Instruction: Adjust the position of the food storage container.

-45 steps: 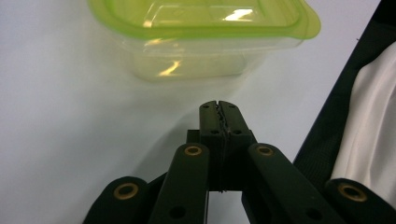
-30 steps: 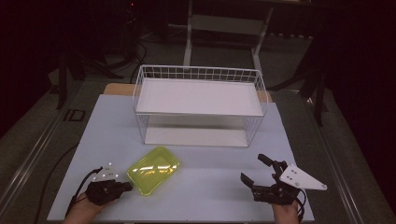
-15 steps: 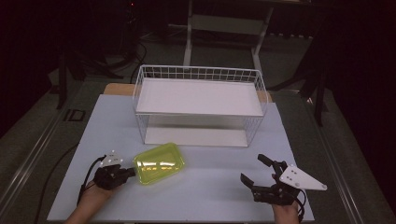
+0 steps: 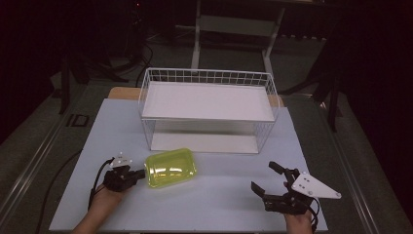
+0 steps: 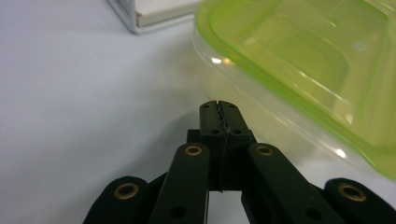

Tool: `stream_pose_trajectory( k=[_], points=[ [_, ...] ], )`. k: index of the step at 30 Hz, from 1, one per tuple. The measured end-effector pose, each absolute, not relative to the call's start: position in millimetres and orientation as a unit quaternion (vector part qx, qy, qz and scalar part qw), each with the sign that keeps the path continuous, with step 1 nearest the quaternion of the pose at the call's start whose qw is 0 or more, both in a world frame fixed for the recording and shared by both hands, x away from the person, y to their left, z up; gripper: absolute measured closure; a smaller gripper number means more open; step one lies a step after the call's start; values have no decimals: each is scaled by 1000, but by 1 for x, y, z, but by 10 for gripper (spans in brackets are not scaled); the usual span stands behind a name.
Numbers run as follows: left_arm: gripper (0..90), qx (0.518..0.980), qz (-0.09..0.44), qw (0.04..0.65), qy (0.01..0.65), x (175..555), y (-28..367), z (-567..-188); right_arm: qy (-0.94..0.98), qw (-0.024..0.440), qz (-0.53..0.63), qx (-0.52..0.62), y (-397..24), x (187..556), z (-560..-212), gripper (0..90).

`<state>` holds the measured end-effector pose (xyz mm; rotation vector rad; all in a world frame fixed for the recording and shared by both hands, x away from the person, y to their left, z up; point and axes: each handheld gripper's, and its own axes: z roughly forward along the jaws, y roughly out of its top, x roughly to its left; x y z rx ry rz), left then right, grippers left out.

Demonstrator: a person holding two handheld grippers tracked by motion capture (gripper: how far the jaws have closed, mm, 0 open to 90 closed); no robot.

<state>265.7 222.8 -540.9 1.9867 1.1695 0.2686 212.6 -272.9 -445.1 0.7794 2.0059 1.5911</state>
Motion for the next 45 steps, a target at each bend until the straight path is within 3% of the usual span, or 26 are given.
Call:
stream_pose_trajectory(
  k=[6,28,45],
  points=[
    [900,791,93,405,449,252,221,-537,727,229,580,286,-273,213,-445,126],
    [900,781,89,418,455,295,195,-544,732,224,577,284,-274,213,-446,127],
    [900,799,65,428,418,311,142,-545,734,224,575,284,-274,213,-447,127]
  ],
)
